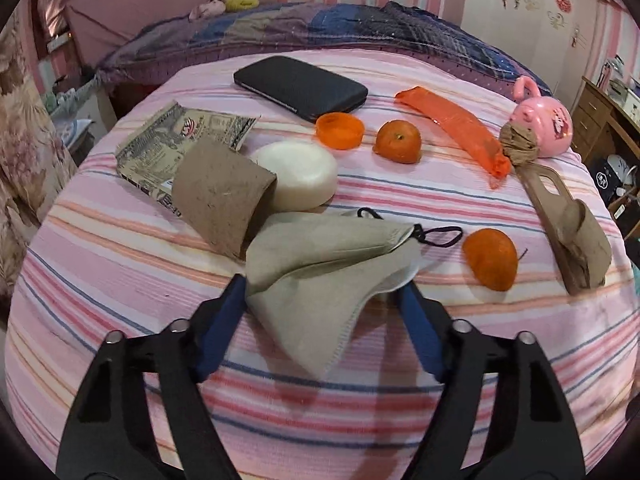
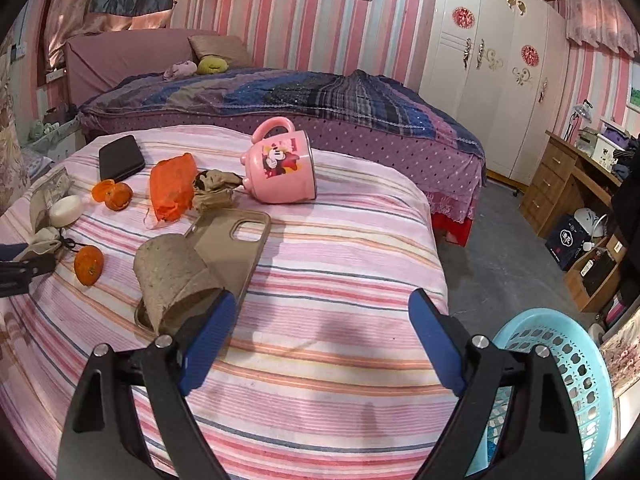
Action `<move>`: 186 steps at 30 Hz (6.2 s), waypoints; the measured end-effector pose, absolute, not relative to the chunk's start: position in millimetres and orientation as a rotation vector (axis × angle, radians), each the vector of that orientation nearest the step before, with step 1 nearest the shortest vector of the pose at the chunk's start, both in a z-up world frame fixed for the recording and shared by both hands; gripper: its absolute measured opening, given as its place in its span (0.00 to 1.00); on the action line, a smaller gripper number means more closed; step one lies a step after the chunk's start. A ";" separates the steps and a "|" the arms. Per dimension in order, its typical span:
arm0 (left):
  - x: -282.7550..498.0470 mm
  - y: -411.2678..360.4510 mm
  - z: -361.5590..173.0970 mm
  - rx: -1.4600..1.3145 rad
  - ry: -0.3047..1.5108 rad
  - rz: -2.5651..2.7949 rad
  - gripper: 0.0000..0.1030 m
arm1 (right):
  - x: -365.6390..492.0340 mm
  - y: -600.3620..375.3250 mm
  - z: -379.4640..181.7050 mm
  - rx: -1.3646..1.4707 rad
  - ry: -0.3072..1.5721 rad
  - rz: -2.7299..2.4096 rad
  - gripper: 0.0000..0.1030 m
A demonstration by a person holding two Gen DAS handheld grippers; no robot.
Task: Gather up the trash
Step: 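Move the left gripper to the grey-green face mask and grasp it, then grasp the brown cardboard tube with the right gripper while the left gripper holds the mask, then carry the tube and mask over the basket and open both grippers, then move both grippers back over the bed toward the remaining items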
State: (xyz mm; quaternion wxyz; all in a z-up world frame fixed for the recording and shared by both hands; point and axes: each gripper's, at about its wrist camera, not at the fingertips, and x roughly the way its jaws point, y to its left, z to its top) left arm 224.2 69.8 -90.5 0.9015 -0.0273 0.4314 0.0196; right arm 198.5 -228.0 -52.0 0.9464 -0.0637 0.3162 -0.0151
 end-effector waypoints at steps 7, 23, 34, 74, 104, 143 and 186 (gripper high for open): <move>217.6 71.7 -83.8 -0.083 0.877 -0.021 0.25 | 197.8 -220.8 -49.6 -0.102 0.635 0.018 0.84; 204.4 81.7 -61.5 -0.093 0.816 0.026 0.19 | 211.2 -168.0 -64.2 -0.123 0.676 0.123 0.84; 203.2 91.0 -55.9 -0.121 0.793 0.049 0.19 | 230.0 -157.4 -80.4 -0.098 0.765 0.213 0.62; 175.5 -79.9 -30.0 0.001 0.713 -0.148 0.19 | 128.9 -354.5 -35.3 -0.077 0.631 -0.130 0.53; 136.8 -347.9 -41.4 0.112 0.723 -0.453 0.22 | 78.3 -513.9 -49.2 0.113 0.623 -0.332 0.54; 157.9 -209.7 -13.5 0.049 0.637 -0.262 0.90 | 110.2 -459.1 -41.2 0.050 0.633 -0.320 0.84; 193.3 87.9 -47.1 -0.061 0.687 0.139 0.95 | 193.3 -203.8 -39.5 -0.013 0.624 -0.028 0.93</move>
